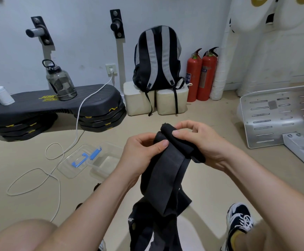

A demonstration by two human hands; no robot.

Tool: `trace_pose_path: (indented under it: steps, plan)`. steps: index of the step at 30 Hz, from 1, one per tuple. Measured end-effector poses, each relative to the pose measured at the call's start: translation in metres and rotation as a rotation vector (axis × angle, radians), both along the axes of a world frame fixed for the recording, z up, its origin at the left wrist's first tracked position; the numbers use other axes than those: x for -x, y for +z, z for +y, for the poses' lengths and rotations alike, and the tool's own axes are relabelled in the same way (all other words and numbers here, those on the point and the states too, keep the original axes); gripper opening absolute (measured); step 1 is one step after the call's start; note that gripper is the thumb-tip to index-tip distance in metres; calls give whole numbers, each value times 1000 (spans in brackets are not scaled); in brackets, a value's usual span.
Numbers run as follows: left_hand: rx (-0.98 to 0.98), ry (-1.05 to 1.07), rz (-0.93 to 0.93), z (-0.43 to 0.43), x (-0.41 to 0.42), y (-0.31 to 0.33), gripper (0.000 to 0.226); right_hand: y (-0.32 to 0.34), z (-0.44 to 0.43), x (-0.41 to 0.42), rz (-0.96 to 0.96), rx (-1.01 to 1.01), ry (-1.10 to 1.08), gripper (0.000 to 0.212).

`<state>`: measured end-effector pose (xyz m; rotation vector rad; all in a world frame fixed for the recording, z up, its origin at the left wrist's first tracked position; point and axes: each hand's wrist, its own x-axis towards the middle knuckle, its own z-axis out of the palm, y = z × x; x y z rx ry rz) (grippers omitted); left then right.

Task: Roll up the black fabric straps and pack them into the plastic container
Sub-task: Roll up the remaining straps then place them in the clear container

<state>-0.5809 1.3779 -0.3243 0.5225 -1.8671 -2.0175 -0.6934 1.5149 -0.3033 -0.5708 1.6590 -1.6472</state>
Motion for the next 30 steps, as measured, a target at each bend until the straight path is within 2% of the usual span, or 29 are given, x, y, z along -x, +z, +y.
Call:
trace_pose_path:
  steps: [4, 8, 12, 16, 18, 21, 27, 30]
  plan:
    - [-79, 21, -43, 8, 0, -1, 12, 1, -3, -4, 4, 6, -9, 32]
    - [-146, -49, -68, 5, 0, 3, 17, 4, -1, -2, -27, 72, 15, 22]
    - [-110, -59, -76, 1, -1, 6, 17, 6, 2, 2, -19, 105, 73, 36]
    - [-98, 51, -60, 1, 1, 3, 11, 7, 4, 7, 132, 49, 116, 38]
    - [-105, 67, -68, 4, 1, 2, 10, 7, 3, 4, 243, -24, 109, 31]
    - [-139, 66, -75, 10, 2, -2, 10, 6, 3, -1, 309, -82, 97, 29]
    - [-222, 55, -63, 13, 4, -4, 14, 0, 1, 2, 130, -38, 20, 26]
    - [-315, 25, -47, 14, 4, -2, 13, -1, 4, 5, 9, 34, 11, 32]
